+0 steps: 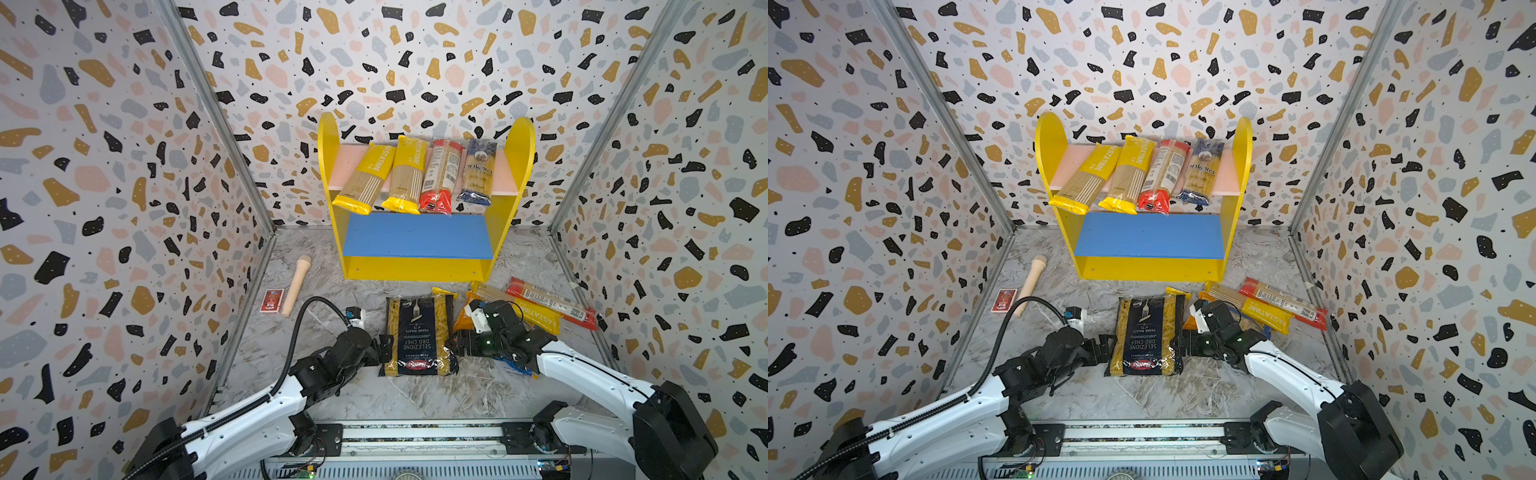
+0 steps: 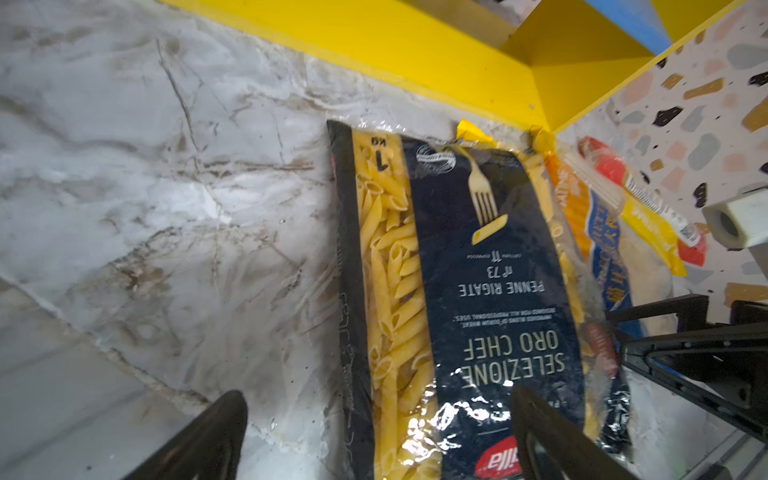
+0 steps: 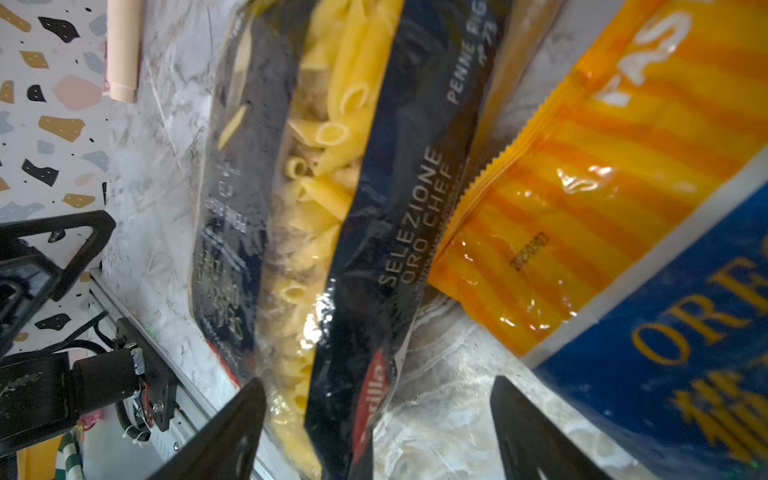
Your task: Place and organize the pasta boxes and bags onto the shelf
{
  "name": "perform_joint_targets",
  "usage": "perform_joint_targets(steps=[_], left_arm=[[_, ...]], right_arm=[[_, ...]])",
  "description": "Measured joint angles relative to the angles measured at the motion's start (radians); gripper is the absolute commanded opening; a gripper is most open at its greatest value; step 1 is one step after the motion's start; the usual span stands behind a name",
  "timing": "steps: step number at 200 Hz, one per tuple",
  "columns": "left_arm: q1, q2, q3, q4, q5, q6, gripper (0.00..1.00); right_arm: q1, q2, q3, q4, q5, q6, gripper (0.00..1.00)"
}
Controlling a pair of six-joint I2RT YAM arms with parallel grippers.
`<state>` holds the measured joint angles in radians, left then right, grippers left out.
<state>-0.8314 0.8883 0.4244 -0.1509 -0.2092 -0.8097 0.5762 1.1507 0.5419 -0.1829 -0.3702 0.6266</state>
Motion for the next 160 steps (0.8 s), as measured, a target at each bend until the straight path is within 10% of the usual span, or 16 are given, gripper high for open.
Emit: perform_joint_targets(steps=[160], left_arm=[[0.0, 0.274, -0.058, 0.28, 0.122, -0.013, 0.78]], right_arm=[[0.019, 0.253, 0.013, 0.287, -0.204, 0.055, 0.85]])
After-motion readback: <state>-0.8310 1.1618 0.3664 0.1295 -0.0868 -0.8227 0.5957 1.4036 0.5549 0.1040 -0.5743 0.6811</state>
